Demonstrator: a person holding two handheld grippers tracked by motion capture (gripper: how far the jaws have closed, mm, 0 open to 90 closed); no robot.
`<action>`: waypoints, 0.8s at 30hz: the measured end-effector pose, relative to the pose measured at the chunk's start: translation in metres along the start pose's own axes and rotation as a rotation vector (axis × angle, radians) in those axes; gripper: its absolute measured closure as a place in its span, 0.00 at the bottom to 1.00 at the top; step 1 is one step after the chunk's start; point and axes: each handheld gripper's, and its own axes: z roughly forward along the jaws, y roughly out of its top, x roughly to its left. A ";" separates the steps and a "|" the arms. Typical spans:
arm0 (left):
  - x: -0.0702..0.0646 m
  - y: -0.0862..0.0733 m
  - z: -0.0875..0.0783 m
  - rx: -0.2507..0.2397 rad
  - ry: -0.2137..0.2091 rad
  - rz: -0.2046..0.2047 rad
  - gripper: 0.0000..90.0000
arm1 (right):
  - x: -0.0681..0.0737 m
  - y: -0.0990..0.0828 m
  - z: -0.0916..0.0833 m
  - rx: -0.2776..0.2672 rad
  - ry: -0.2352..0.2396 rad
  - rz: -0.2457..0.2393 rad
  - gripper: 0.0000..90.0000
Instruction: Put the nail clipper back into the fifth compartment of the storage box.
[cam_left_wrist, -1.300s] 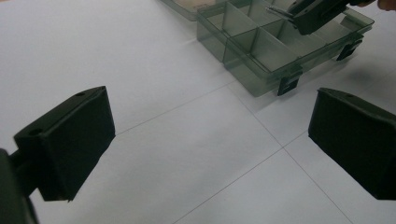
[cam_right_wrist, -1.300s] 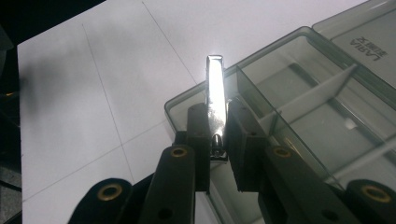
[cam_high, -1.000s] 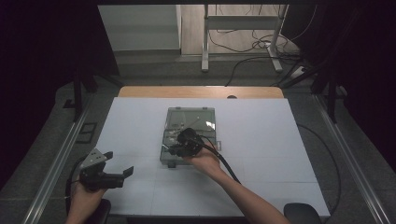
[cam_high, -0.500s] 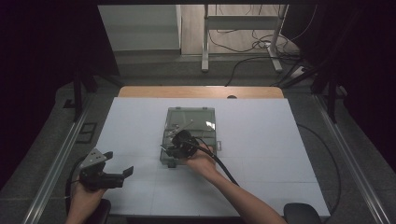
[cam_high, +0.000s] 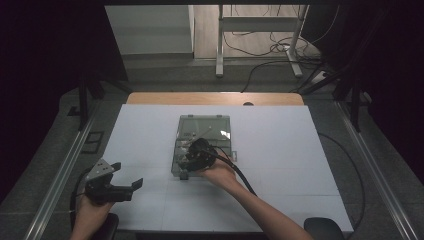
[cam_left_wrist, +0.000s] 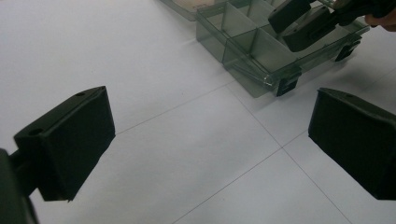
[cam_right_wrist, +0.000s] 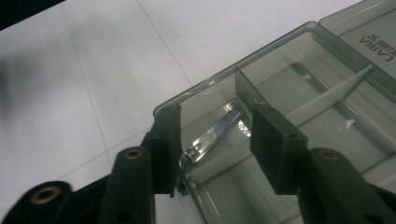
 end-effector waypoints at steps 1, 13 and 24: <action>0.000 0.000 0.000 0.000 0.000 0.000 0.01 | 0.000 0.000 0.000 0.000 0.000 0.000 0.55; 0.001 0.000 0.000 0.002 -0.008 -0.008 0.01 | -0.004 -0.004 -0.019 -0.029 -0.017 -0.039 0.42; 0.002 0.000 0.001 0.007 -0.005 -0.021 0.01 | -0.003 -0.011 -0.033 -0.010 -0.047 -0.080 0.35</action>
